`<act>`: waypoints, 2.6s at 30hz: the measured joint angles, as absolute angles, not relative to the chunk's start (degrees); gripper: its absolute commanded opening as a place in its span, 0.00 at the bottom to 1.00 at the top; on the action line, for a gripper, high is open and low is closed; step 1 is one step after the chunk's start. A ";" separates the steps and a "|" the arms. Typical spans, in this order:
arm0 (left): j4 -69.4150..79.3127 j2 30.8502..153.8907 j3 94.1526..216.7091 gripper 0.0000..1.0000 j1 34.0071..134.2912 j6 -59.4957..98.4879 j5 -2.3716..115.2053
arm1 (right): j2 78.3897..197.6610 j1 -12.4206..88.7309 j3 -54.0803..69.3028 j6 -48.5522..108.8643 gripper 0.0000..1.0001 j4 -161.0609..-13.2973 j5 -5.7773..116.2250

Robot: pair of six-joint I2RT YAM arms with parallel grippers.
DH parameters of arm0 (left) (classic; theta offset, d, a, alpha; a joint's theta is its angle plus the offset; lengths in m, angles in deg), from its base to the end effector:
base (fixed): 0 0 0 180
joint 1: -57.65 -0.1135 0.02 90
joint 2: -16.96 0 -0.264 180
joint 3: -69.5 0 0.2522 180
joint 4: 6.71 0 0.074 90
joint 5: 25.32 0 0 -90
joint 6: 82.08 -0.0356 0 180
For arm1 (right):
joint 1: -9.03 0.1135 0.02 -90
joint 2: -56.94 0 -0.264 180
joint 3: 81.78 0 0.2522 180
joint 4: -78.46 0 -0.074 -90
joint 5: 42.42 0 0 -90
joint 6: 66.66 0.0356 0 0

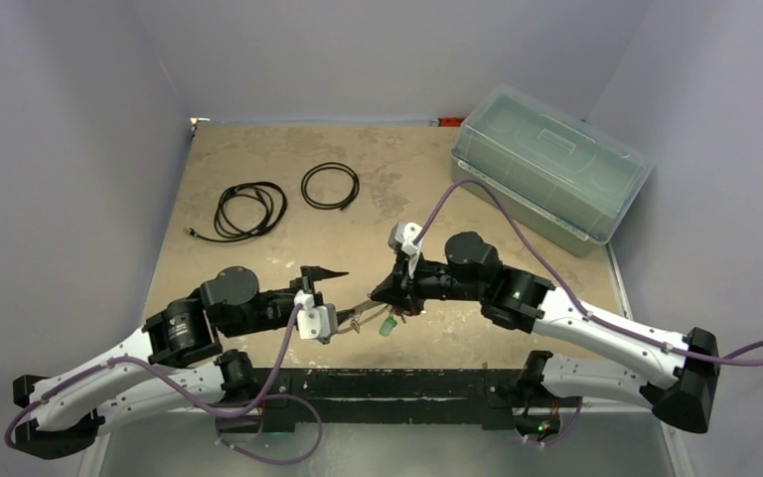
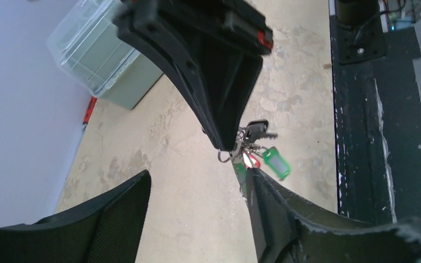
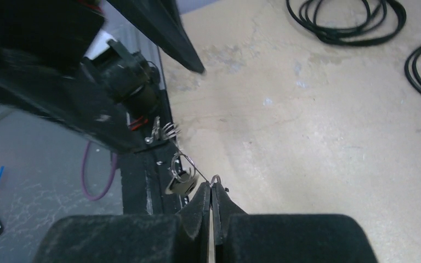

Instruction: Put the keys on the keyring

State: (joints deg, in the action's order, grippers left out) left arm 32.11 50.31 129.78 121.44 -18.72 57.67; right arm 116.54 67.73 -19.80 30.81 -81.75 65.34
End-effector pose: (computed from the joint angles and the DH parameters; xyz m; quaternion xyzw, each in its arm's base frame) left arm 0.0541 -0.1197 0.3503 0.5773 0.5187 -0.2453 0.5810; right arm 0.1161 0.2119 0.3194 -0.4267 0.6786 0.4235 0.4221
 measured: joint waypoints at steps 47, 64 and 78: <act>24.51 49.43 127.29 0.74 121.44 -10.89 47.92 | 110.07 67.73 -15.82 27.42 0.00 -77.49 68.58; 25.58 62.74 127.95 0.49 121.44 -28.44 45.08 | 110.07 67.73 -15.21 25.60 0.00 -75.17 77.21; 26.04 62.94 128.17 0.29 121.42 -29.82 42.24 | 110.40 67.73 -15.21 24.79 0.00 -74.43 78.70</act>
State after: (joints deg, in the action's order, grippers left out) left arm 26.04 62.94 128.17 121.42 -29.82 42.24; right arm 110.40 67.73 -15.21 24.79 -74.43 78.70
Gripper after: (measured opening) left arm 0.227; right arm 0.005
